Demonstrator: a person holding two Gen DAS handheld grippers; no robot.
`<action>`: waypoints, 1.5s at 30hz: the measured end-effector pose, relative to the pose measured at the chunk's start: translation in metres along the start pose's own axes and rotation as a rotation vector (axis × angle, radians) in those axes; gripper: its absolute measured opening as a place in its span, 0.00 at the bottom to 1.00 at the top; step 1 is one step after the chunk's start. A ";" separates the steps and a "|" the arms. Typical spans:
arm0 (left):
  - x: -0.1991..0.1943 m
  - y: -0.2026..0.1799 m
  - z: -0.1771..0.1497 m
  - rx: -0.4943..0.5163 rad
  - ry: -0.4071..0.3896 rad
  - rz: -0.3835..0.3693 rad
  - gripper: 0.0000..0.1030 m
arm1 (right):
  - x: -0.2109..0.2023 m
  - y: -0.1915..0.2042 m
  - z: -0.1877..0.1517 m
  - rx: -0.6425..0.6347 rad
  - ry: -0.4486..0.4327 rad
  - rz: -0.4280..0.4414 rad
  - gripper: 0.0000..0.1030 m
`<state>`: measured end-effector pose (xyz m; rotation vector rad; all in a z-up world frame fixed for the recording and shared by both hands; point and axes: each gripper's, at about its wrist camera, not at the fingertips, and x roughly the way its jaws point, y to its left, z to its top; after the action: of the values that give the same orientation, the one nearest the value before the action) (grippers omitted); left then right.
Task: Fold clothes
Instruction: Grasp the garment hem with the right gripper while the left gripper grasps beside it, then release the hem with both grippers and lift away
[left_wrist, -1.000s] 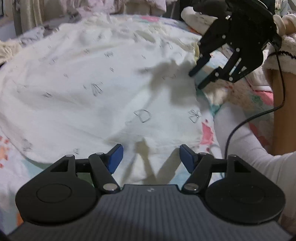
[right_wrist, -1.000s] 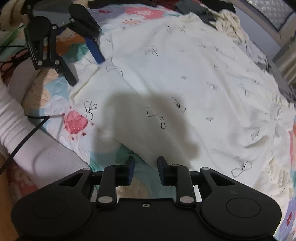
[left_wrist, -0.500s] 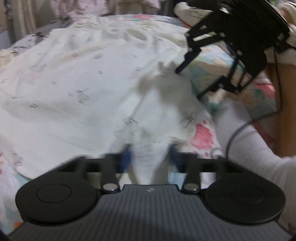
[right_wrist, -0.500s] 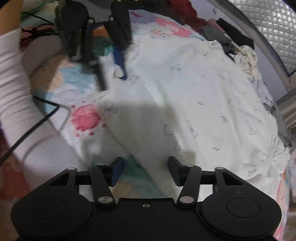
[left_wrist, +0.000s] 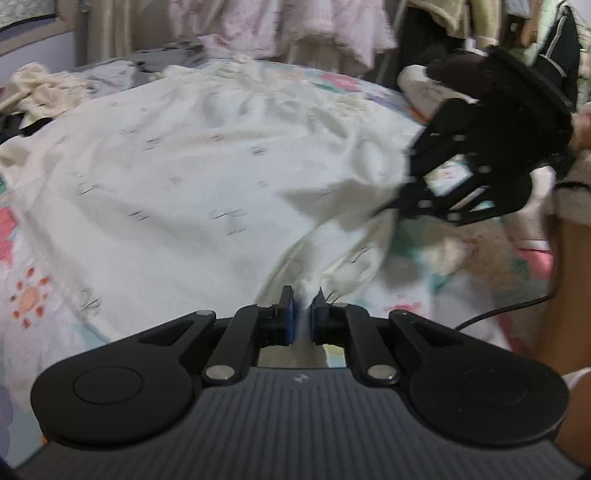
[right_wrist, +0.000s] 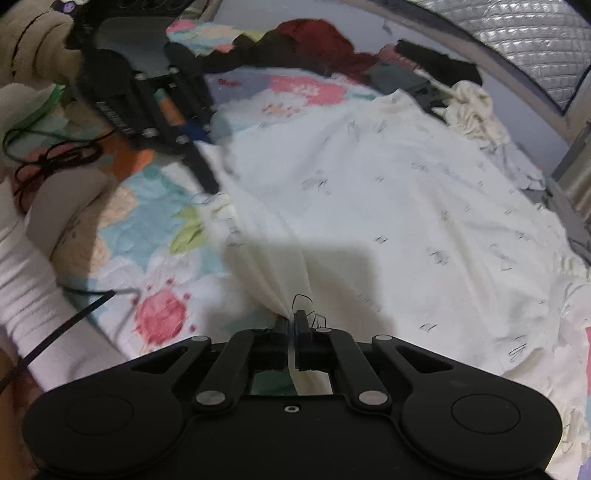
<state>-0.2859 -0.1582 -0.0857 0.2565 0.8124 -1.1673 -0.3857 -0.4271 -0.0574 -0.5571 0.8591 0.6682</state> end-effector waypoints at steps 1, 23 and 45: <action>0.002 0.003 -0.002 -0.027 0.001 0.002 0.08 | 0.003 0.001 -0.001 -0.008 0.008 0.006 0.03; -0.051 0.013 -0.020 -0.206 0.010 0.085 0.09 | 0.005 -0.015 -0.016 0.300 -0.009 0.403 0.11; -0.077 0.213 0.148 -0.163 -0.032 0.372 0.53 | -0.045 -0.072 0.019 0.460 0.206 -0.118 0.44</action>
<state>-0.0440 -0.1027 0.0226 0.2406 0.7876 -0.7512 -0.3459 -0.4757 0.0023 -0.2590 1.1242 0.2912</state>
